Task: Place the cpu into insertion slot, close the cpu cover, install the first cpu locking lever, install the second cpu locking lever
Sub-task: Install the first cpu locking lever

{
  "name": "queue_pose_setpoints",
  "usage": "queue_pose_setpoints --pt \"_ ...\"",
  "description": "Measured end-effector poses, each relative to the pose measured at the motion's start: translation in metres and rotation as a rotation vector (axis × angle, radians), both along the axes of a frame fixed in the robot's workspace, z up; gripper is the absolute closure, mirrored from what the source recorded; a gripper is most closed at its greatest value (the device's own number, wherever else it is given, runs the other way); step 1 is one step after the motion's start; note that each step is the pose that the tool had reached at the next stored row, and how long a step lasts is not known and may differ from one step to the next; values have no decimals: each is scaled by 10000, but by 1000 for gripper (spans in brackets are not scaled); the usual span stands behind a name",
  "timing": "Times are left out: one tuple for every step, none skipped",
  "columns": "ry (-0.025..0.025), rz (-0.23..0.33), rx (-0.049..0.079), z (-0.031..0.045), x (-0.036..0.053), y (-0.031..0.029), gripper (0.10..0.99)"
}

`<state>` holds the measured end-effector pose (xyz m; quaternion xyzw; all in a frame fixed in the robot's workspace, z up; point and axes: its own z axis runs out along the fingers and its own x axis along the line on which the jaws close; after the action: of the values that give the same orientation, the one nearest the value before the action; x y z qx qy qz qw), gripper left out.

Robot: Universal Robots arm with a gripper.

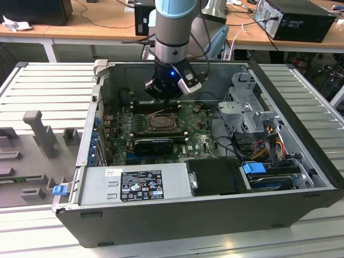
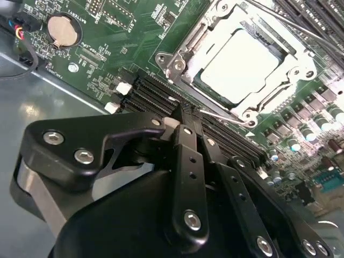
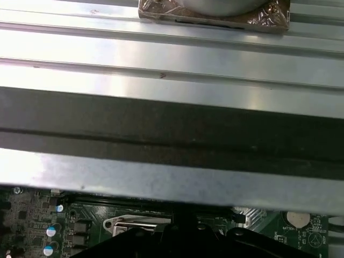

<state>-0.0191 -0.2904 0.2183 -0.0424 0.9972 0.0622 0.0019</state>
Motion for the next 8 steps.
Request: queue_pose_setpoints --pt "-2 1 0 -13 0 3 980" --pt "-4 3 0 -25 2 7 980" --pt "-7 5 -1 -35 3 9 980" --pt "-11 3 0 -52 5 11 980" --pt "-11 3 0 -66 8 13 980" --pt "-12 4 0 -76 9 14 980" --pt "-12 5 0 -92 12 14 980" --pt "-18 4 -2 -108 16 14 980"
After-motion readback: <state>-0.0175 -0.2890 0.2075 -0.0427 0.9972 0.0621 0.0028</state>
